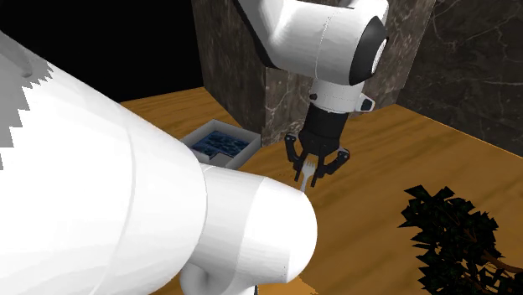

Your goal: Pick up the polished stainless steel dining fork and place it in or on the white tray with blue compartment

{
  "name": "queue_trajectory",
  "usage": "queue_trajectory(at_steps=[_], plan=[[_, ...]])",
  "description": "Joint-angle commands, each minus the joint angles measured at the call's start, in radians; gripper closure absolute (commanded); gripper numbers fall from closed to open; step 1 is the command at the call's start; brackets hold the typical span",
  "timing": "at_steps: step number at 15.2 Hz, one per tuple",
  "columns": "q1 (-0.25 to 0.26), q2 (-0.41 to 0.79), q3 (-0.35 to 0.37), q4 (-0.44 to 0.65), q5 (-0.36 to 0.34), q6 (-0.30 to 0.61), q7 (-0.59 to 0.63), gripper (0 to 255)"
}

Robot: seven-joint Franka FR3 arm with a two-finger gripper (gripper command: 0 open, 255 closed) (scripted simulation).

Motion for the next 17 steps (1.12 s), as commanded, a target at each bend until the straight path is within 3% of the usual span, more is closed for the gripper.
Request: queue_trajectory(at_steps=[1, 13, 17], plan=[[0.0, -0.016, 0.008, 0.016, 0.004, -0.033, 0.002, 255], [0.003, -0.085, 0.051, 0.125, 0.032, -0.21, 0.014, 255], [0.063, -0.103, 0.138, 0.085, 0.116, -0.186, 0.115, 255]])
